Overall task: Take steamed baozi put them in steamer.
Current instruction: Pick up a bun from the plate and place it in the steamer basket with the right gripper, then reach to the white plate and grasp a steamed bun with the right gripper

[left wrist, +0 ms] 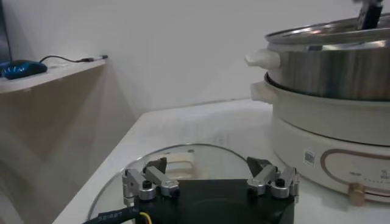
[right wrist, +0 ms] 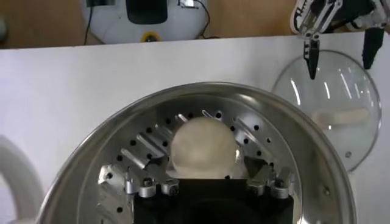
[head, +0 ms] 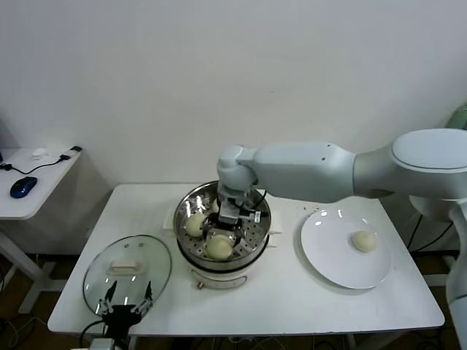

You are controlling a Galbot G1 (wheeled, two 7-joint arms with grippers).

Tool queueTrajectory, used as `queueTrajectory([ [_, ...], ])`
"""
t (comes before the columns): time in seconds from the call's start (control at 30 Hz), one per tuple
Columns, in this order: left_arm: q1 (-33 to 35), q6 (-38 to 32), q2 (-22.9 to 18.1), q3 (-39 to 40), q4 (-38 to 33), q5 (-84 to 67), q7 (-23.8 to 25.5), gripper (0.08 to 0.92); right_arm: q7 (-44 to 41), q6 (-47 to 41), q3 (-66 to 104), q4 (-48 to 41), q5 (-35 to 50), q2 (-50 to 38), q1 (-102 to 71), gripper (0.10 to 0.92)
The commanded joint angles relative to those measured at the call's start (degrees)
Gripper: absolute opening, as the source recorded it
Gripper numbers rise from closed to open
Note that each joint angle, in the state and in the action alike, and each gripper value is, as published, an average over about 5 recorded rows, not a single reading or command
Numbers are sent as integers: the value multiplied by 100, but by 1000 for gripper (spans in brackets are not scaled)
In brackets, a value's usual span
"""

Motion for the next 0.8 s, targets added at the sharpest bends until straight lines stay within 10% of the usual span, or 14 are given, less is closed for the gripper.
queueTrajectory([
  [0.03,-2,-1,9,-14,8,-1,2,823,-1016,168,-250,-291,1307,-736,975,823],
  [0.3,-21,-13,-30,64,1,19,4,823,-1000,-1410,-1319,-875,2254,-2466,1850,823],
  [0.8,-99,-12,-8,-4,3,-57,10,823,-659,-1868,1063,-2113,-336,-4693,-1824,823],
])
